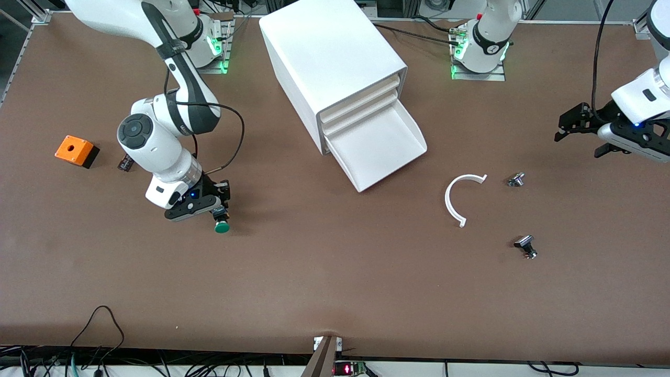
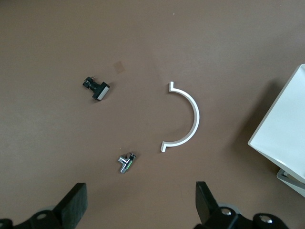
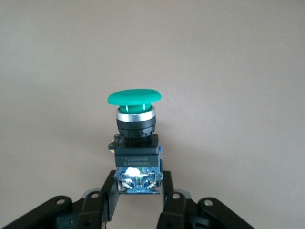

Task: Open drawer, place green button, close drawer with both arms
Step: 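Carry the green button with the right gripper into the open drawer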

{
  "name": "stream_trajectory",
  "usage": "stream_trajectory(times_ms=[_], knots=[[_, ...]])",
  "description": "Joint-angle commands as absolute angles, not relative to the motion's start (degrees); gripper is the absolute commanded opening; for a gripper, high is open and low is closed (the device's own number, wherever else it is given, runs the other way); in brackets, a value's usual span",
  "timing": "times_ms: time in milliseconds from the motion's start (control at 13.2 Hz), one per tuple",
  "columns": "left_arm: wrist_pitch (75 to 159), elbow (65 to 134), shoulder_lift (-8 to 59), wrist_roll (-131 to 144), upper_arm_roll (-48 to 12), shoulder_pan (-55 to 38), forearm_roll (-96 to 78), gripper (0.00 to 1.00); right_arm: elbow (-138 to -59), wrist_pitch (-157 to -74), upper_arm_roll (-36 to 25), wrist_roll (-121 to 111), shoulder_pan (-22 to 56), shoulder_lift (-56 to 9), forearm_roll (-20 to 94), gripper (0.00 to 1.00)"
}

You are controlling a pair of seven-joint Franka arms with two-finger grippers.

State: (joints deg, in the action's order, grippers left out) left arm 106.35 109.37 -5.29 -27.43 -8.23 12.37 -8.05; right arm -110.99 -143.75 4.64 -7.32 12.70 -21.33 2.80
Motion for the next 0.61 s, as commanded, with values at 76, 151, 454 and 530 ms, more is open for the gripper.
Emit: stream_trajectory(times_ms=[76,151,454,530], knots=[[105.8,107.3,-5.2,-27.0,-8.0,10.0,-0.2,1.00,-102.6,-134.5,10.4,-13.7,12.4,-22.5,2.3,0.22],[105.8,107.0,-5.2,-27.0,-8.1,9.5,0.5,1.00,-100.9,-132.6,12.7,-15.4,12.5,-22.7,2.2,0.22],[107.5,106.1,-5.1,-26.8,-7.4,9.4,-0.2,1.00,-99.1,-132.2,21.3,-19.1,12.8,-23.9,-8.1,0.16],[108.5,106.1,-5.1,-26.7,-7.3,9.4,-0.1,1.00,-98.0,-132.0,23.5,-20.4,13.4,-24.8,-10.4,0.16]])
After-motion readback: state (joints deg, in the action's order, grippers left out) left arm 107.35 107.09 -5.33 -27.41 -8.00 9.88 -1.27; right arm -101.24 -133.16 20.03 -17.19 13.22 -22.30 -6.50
